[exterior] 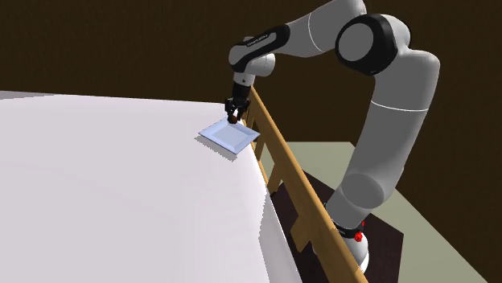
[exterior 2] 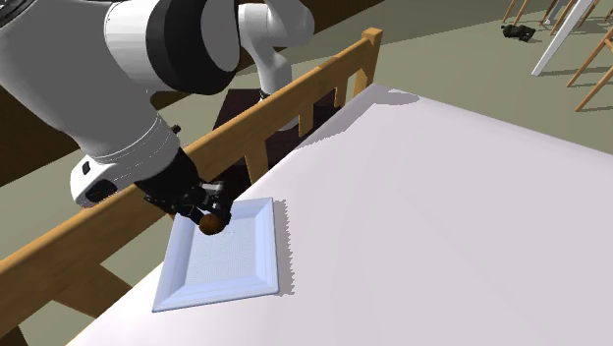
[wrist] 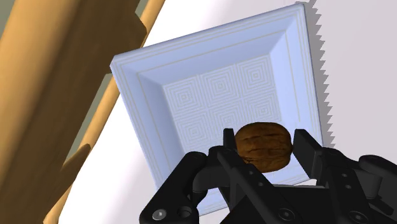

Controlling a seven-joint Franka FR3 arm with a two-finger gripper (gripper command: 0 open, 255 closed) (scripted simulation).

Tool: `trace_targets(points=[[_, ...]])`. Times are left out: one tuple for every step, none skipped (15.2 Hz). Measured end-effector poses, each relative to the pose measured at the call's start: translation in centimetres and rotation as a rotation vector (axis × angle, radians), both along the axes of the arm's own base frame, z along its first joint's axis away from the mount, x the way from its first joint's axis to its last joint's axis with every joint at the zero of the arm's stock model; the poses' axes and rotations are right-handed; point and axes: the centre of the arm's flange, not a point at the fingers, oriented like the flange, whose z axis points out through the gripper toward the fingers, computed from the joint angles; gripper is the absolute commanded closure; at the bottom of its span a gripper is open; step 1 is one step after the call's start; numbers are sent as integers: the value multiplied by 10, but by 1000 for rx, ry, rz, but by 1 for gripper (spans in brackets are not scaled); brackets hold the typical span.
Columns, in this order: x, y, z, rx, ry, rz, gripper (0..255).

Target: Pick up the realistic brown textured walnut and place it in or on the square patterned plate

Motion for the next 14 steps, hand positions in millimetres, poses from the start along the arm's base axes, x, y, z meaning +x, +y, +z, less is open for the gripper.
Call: trace_targets(points=[[2,0,-5,0,0,0,255],[2,-1,-10,0,0,1,255],[3,-1,-15,0,0,1,255],[2,-1,-20,0,1,1,255],[4,-1,-26,0,0,1,255],[3,-2,-31,0,1,1,255],[3,-2,-36,0,1,1,255],[3,-2,-41,0,1,1,255],[3,-1,-46,0,0,1,255],[3,-2,-52,0,1,1,255],[3,-2,-57,0,1,1,255],[3,-2,-62,0,1,1,255],[3,-2,-65,0,1,1,255],[3,-2,-66,0,1,1,255]])
